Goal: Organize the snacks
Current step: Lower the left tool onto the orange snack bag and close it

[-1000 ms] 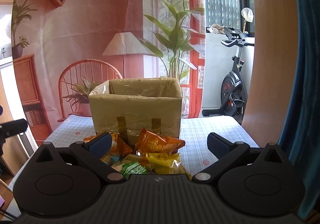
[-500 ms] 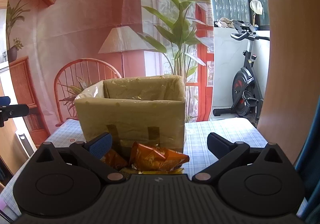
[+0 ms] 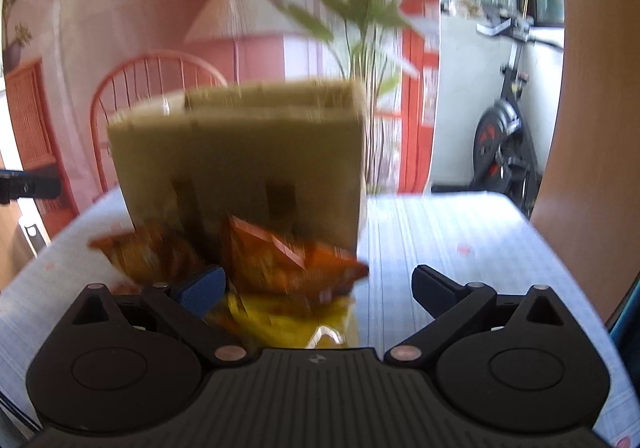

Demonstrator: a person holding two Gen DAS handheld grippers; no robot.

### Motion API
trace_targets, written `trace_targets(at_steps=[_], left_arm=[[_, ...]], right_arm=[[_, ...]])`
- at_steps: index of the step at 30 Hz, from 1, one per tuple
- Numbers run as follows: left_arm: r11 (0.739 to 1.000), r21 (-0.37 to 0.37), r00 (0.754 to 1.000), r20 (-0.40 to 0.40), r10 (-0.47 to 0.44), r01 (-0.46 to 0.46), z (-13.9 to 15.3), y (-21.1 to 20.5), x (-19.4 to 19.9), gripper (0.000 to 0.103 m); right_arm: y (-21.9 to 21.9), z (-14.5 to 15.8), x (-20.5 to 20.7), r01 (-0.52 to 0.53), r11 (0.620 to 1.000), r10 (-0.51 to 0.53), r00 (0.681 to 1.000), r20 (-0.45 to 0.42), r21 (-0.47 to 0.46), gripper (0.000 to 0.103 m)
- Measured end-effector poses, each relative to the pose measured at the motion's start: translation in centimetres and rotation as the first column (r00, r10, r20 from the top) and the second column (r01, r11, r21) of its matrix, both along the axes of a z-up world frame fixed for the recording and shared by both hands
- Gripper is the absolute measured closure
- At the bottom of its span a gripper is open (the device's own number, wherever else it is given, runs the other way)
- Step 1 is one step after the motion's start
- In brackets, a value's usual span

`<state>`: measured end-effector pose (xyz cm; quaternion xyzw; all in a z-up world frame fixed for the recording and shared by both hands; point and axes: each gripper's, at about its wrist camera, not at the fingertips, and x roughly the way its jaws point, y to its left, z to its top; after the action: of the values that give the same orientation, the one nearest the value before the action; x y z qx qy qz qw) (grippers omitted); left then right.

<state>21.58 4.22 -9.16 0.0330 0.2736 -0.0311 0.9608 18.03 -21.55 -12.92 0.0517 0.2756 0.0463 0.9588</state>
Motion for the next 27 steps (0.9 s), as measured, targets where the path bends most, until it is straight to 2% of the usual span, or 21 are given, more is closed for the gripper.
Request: trace_targets(at_steps=[5,6,8,16,19,21,22,23,27], left_arm=[[0.996,-0.090,0.998,-0.069,-0.007,0.001,-1.6,1.3,1.8,0.014],[0.994,-0.110,0.997,-0.076,-0.007,-0.001,-1.8,1.6,2.0,0.017],[0.991,-0.130,0.998,-0.064,-0.017,0.009,-2.0,1.7,2.1,0.043],[0.994,-0.096,0.991,-0.117,-0.063,0.052,-2.9,0.6,3.0,0.056],[0.991,-0.090,0.988,-0.114,-0.106,0.096,-2.6,0.2,3.1,0.054],[0.987,-0.085,0.982,-0.120,-0.145,0.135,-2.6,-0.2,3.3,0.039],[0.987,-0.071,0.981,-0.121,-0.153,0.145,-2.7,-0.6,3.4,0.026],[0.986,-0.051,0.980,-0.117,-0.161,0.156,-2.9,-0.9,3.4,0.019],[0.975,0.056,0.972,-0.106,-0.208,0.215,-4.1,-1.9,3.7,0.019]], right_arm=[[-1.2,-3.5,0.8,-0.016,0.998,0.021,0.996,-0.087,0.061,0.011],[-1.4,-4.1,1.0,-0.019,0.997,0.026,0.994,-0.104,0.068,0.012],[-1.6,-5.0,1.2,-0.030,0.996,0.041,0.991,-0.127,0.084,0.013],[-1.4,-6.7,1.6,-0.076,0.992,0.091,0.984,-0.155,0.102,0.014],[-1.4,-6.8,1.8,-0.066,0.992,0.082,0.985,-0.154,0.108,0.016],[-1.6,-6.8,1.9,-0.058,0.990,0.077,0.985,-0.153,0.125,0.019],[-1.7,-6.9,1.9,-0.054,0.990,0.074,0.985,-0.154,0.128,0.020],[-1.8,-6.9,2.0,-0.051,0.990,0.071,0.985,-0.155,0.128,0.022],[-2.0,-6.9,1.9,-0.043,0.989,0.065,0.986,-0.156,0.140,0.025]])
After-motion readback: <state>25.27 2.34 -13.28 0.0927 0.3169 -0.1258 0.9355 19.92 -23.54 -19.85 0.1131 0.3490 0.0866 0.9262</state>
